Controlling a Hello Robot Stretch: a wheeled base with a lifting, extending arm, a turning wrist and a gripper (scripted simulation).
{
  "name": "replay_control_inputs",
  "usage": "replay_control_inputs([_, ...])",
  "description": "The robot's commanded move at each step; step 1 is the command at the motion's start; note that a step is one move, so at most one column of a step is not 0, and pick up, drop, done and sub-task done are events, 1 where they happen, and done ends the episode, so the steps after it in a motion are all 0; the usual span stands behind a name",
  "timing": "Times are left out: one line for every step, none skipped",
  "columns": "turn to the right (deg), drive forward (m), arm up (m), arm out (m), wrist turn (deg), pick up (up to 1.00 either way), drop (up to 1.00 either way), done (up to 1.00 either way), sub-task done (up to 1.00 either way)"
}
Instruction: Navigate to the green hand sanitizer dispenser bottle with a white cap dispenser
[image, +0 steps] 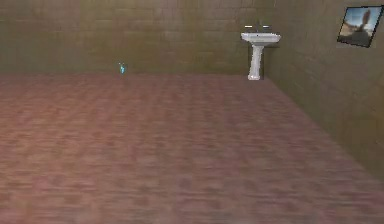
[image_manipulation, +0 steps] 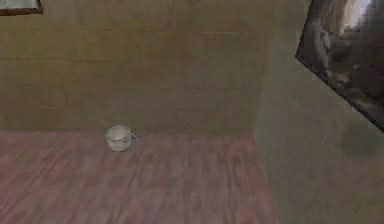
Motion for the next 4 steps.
replay_control_inputs([-45.0, 0.00, 0.00, 0.00, 0.0, 0.00, 0.00, 0.00, 0.00])
replay_control_inputs([-3.0, 0.00, 0.00, 0.00, 0.0, 0.00, 0.00, 0.00, 0.00])
replay_control_inputs([0.0, 1.00, 0.00, 0.00, 0.0, 0.00, 0.00, 0.00, 0.00])
replay_control_inputs([0.0, 1.00, 0.00, 0.00, 0.0, 0.00, 0.00, 0.00, 0.00])
